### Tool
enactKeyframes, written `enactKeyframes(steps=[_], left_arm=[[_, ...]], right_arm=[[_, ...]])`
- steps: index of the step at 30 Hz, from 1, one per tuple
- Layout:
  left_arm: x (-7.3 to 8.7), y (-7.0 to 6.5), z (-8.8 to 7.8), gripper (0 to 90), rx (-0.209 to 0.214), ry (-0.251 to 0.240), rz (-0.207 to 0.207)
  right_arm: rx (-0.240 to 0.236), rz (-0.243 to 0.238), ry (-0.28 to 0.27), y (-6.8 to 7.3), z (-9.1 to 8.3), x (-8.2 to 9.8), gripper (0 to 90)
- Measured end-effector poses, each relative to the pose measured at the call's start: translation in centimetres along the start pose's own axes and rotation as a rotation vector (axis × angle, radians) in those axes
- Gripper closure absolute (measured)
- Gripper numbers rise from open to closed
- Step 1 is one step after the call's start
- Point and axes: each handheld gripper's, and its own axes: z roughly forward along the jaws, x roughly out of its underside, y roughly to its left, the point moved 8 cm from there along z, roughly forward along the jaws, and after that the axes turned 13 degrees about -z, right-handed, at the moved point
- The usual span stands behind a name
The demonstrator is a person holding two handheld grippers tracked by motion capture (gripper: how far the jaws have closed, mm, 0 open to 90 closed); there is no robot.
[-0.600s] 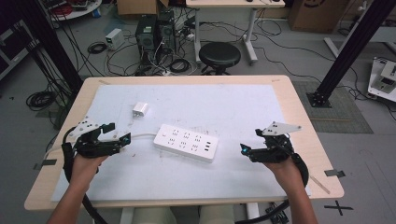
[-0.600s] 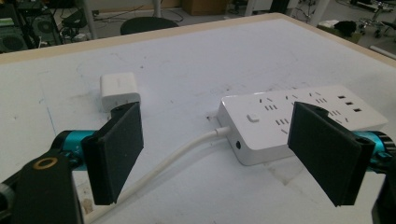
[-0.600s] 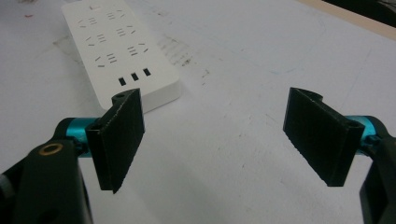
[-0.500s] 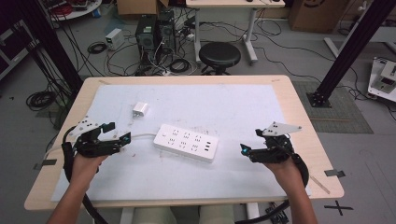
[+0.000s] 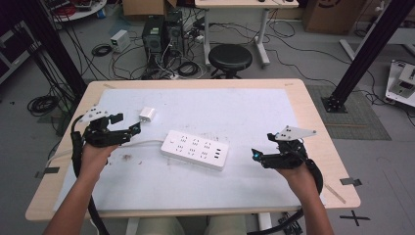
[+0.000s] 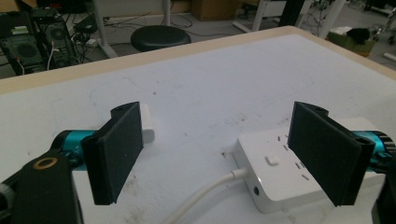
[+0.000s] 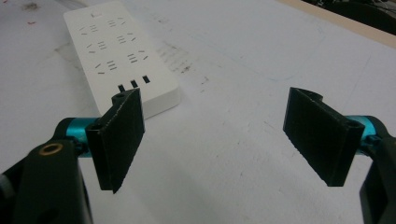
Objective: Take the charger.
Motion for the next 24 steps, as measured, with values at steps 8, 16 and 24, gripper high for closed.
enactKeyframes(steps=[8, 16, 24], left_arm=[[-3.0, 1.7, 3.1, 18.3, -0.068, -0.013, -0.031], [-3.4, 4.3, 6.3, 18.3, -0.124, 0.041, -0.086], [-1.5, 6.7, 9.6, 18.2, -0.176, 0.119, -0.117]], right_arm=[[0.001, 0.006, 0.005, -0.2, -0.1, -0.1, 21.0], [0.004, 0.014, 0.019, -0.5, -0.1, -0.1, 20.9], [0.0, 0.022, 0.036, -0.6, 0.2, 0.2, 21.0]])
